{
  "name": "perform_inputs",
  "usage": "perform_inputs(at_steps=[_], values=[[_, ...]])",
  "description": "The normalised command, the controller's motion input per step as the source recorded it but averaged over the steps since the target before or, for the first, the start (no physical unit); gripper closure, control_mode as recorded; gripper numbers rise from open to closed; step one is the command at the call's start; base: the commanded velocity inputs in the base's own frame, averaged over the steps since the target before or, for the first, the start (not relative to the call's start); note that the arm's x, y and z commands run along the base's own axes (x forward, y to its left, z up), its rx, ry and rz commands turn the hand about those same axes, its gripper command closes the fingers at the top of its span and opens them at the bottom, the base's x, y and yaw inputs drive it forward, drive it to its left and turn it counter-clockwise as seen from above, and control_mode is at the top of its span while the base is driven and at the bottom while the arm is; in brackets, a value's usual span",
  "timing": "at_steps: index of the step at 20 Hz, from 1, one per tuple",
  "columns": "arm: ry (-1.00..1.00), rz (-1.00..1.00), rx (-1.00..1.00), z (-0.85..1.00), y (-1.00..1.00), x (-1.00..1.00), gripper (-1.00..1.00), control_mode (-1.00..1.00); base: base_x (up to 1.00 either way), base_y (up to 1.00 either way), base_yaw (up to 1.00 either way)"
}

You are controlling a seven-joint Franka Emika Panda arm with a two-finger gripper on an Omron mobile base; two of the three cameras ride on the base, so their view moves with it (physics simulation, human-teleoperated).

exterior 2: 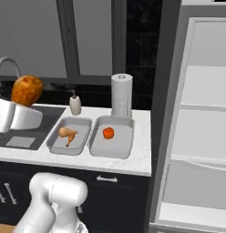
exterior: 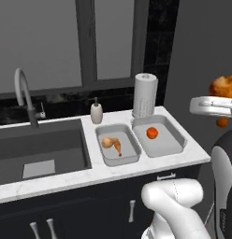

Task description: Place one squash and one chicken drumstick in each tupperware on the nearby counter, to pack two identical lunches.

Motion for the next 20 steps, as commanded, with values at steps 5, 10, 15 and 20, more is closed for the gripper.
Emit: perform_inputs(at_steps=[5, 10, 15, 20], values=[[0.0, 0.0, 0.0, 0.0, 0.0, 0.0, 1.0, 1.0, 0.38, -0.67, 0.12], [0.0, 0.0, 0.0, 0.0, 0.0, 0.0, 1.0, 1.0, 0.44, -0.04, 0.06], [0.04, 0.0, 0.0, -0.13, 0.0, 0.12, 1.0, -1.0, 0.25, 0.04, 0.0], [0.3, 0.0, -0.01, -0.86, 0.07, 0.69, 1.0, -1.0, 0.0, 0.0, 0.0]])
